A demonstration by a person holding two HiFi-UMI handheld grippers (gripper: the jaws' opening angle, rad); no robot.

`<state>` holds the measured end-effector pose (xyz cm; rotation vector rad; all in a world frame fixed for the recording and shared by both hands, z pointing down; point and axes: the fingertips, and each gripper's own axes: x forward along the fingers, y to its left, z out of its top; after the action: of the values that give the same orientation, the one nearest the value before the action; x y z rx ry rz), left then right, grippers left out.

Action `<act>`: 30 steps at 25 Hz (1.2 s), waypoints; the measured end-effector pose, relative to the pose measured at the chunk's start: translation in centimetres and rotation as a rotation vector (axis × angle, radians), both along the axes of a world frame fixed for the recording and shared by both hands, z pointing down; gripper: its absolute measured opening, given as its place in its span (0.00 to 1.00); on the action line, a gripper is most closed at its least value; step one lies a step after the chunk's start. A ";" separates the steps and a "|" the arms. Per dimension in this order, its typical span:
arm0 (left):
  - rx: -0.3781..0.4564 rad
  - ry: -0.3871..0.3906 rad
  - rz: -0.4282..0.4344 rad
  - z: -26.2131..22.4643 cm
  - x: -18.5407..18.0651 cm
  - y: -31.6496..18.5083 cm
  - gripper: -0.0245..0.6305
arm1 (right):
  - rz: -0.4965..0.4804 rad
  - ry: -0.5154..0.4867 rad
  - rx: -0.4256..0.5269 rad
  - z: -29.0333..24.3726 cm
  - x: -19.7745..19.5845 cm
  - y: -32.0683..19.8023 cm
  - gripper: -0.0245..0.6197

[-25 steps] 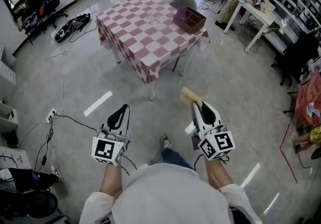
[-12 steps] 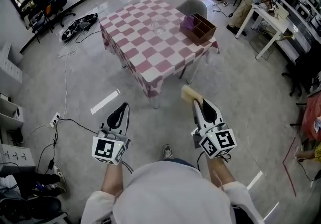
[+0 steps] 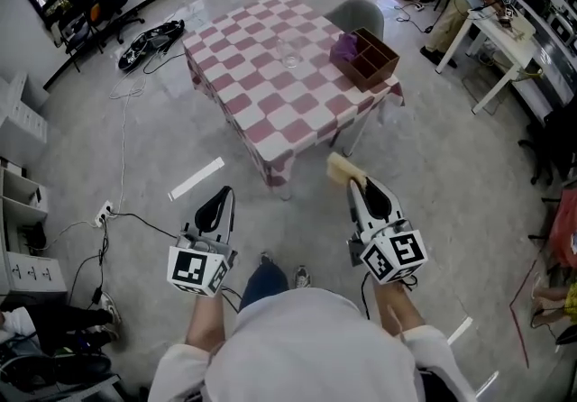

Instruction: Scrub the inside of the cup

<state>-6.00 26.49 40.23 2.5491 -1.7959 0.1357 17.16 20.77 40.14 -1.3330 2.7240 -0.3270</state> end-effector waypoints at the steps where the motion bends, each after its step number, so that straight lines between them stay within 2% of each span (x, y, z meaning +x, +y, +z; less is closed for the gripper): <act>1: -0.002 -0.001 -0.005 0.1 -0.3 -0.3 0.09 | -0.002 -0.002 -0.004 0.2 -0.2 -0.4 0.17; 8: -0.006 0.014 -0.018 1.0 -2.4 -4.0 0.09 | -0.007 -0.001 -0.002 0.5 -2.3 -3.9 0.17; 16: 0.010 0.024 0.081 0.7 -3.6 -11.7 0.09 | 0.069 0.014 0.013 -0.2 -3.8 -9.6 0.17; 30: 0.025 0.015 0.213 -0.3 -8.8 -22.9 0.09 | 0.172 -0.001 0.028 -1.3 -9.8 -18.2 0.17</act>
<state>-14.80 3.57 39.92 2.7450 -1.5266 0.0982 7.38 2.55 38.87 -1.5455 2.5793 -0.2730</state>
